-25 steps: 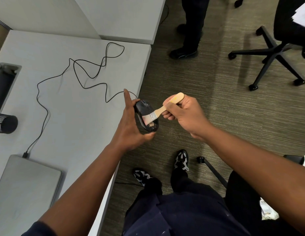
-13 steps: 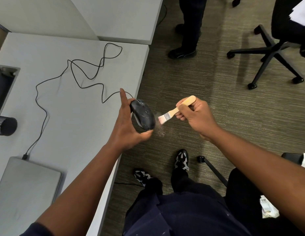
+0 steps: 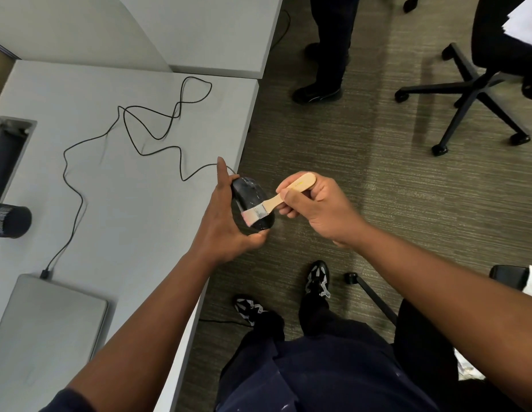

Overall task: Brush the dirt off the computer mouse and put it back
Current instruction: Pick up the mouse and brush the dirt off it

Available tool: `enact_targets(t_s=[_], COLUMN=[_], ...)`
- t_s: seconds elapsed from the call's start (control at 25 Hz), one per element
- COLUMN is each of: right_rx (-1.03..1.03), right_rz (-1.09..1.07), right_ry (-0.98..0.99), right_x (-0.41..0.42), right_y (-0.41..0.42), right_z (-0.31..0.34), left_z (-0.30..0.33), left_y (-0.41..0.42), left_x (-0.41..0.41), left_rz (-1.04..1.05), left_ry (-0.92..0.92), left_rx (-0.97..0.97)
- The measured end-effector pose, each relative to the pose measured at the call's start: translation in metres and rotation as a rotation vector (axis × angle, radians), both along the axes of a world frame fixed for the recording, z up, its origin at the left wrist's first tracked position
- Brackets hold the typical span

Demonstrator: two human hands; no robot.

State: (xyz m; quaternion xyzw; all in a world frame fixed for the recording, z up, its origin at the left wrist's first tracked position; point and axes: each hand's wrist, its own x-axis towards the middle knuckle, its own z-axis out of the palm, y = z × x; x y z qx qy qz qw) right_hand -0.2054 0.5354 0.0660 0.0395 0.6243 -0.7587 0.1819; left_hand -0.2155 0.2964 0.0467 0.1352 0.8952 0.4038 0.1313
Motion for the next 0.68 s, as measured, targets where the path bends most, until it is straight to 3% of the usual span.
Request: enact_targets(t_s=[0.44,0.68], right_rx=[0.199,0.488], right_rz=[0.277,0.391], right_ry=[0.182,0.259], right_x=[-0.001,-0.002], right_y=[0.03,0.04], right_z=[0.009,0.009], left_z=[-0.002,0.0], left_y=[-0.007,-0.008], left_x=[-0.001,0.0], left_rz=[0.0,-0.001], left_ry=[-0.021,-0.025], left_rx=[-0.038,-0.047])
